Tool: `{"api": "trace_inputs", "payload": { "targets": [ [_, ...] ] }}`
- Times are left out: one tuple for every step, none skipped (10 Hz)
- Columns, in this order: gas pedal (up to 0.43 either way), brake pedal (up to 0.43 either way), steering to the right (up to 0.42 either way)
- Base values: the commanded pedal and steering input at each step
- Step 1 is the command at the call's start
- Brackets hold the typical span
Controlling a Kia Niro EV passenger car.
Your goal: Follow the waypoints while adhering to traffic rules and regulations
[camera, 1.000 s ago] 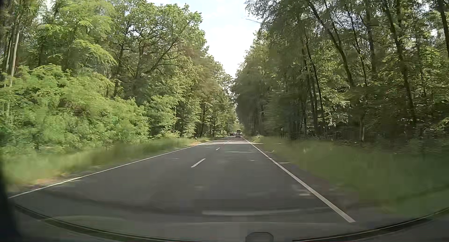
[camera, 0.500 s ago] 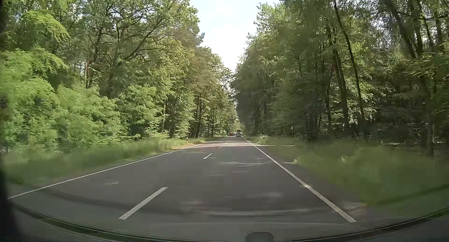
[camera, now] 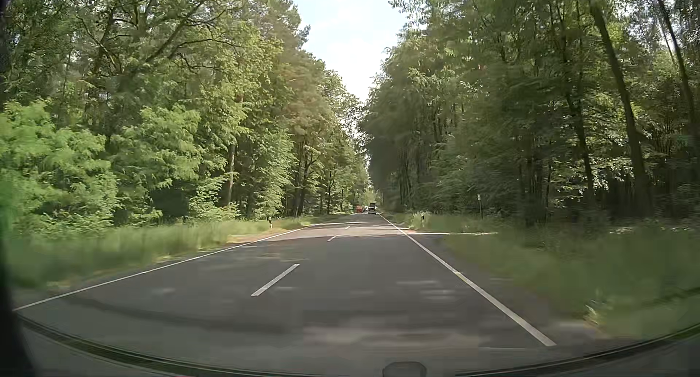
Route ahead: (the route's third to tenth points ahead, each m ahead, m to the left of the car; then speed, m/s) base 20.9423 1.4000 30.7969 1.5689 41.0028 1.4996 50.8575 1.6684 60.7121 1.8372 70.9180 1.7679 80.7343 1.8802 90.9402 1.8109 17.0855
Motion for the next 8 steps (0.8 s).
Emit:
{"api": "trace_inputs", "payload": {
  "targets": [
    [0.039,0.037,-0.001],
    [0.039,0.037,-0.001],
    [0.039,0.037,0.0],
    [0.039,0.03,0.0],
    [0.039,0.037,0.0],
    [0.039,0.03,0.0],
    [0.039,0.03,-0.001],
    [0.039,0.037,0.0]
  ]
}}
